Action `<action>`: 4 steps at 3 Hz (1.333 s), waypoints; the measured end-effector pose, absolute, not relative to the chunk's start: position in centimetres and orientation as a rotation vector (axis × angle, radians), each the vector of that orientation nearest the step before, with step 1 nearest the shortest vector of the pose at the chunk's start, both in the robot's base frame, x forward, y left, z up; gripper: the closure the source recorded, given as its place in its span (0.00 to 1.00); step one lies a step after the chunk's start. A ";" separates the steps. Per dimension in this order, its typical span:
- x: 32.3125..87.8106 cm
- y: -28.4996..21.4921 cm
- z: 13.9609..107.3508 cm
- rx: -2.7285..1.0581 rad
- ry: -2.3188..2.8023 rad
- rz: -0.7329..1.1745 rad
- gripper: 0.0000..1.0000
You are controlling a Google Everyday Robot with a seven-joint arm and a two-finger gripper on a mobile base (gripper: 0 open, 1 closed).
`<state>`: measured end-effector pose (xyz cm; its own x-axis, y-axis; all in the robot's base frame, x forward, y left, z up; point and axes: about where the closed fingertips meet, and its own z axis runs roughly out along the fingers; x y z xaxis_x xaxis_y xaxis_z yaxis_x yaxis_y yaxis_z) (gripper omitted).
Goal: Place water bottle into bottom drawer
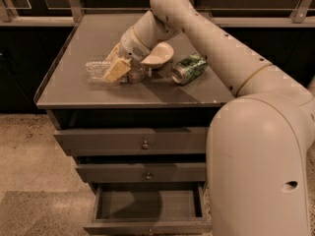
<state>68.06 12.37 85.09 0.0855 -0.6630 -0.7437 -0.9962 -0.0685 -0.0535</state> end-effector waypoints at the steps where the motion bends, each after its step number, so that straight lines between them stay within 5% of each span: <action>1: 68.1 12.4 85.1 -1.794 1.635 0.748 1.00; 4: 60.4 9.8 93.9 -1.627 1.508 0.629 1.00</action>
Offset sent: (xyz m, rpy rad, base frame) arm -0.0115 -0.0003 0.0032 0.0143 -0.0048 0.0285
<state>60.39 9.82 93.93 0.1614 -0.5684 -0.8068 -0.9732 0.0440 -0.2257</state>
